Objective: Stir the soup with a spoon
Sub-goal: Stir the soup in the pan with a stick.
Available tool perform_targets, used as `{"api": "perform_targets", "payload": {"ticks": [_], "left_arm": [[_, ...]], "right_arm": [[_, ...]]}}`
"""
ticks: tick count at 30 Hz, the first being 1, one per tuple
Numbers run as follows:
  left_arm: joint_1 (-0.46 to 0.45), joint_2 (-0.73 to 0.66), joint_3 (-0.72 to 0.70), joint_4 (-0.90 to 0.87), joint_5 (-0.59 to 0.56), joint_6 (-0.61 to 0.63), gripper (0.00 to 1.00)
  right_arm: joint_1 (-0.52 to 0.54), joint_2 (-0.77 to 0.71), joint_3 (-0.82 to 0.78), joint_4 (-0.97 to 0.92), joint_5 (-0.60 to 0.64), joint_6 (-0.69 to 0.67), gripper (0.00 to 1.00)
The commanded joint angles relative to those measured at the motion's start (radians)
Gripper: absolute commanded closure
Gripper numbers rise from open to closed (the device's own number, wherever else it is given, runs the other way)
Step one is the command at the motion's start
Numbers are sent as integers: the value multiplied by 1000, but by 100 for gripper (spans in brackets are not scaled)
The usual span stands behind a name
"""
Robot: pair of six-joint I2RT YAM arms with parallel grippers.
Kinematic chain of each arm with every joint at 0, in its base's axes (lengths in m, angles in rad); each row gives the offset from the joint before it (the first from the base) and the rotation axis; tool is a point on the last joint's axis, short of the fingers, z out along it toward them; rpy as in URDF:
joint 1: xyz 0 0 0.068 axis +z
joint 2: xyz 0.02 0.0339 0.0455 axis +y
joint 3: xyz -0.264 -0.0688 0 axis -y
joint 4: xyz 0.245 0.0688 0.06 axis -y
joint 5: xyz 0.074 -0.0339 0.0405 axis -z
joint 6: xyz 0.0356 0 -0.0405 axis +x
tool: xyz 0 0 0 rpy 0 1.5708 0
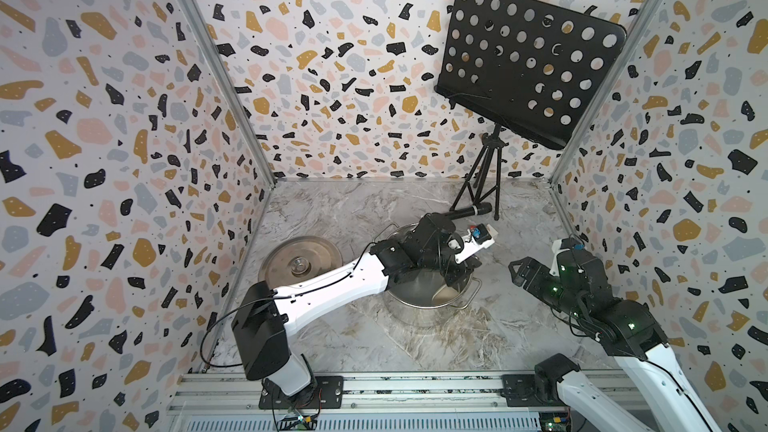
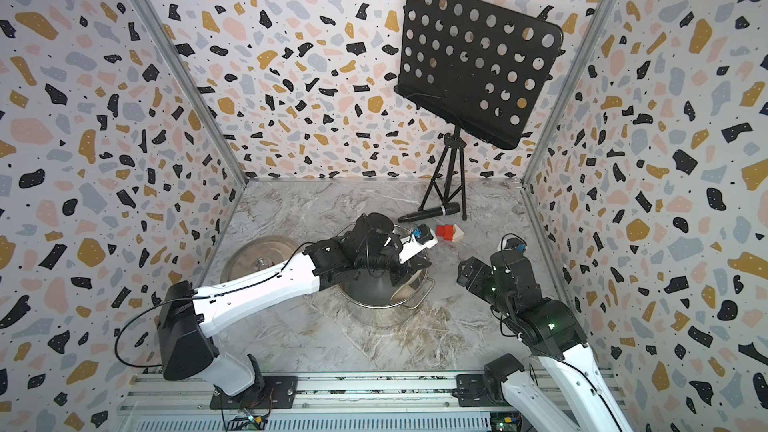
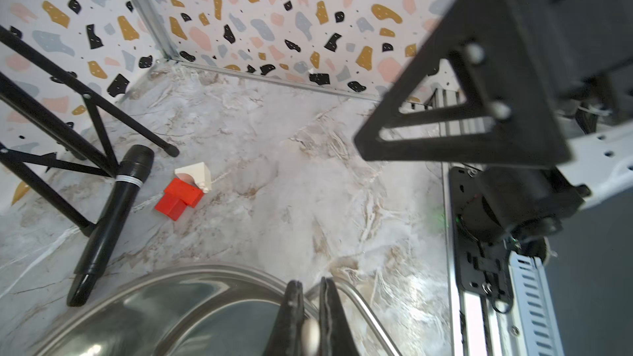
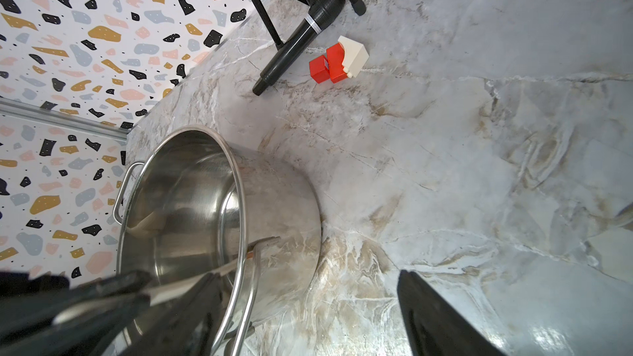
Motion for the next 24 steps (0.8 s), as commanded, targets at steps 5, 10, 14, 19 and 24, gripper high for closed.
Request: {"api": "perform_targets", "payload": {"ticks": [5, 10, 14, 19, 24], "left_arm": [[-16, -193, -152, -74, -97, 18, 100], [81, -336, -275, -69, -134, -46, 100], [205, -404, -309, -56, -140, -68, 100], [340, -370, -291, 18, -121, -71, 100], [414, -243, -194, 94, -109, -66, 100]], "right_arm": [[-3, 4, -24, 44, 8, 16, 15], [-5, 8, -28, 50, 5, 14, 15], [-4, 15, -26, 49, -1, 11, 15], [-4, 30, -13, 50, -14, 2, 15], [-5, 47, 16, 50, -24, -16, 15]]}}
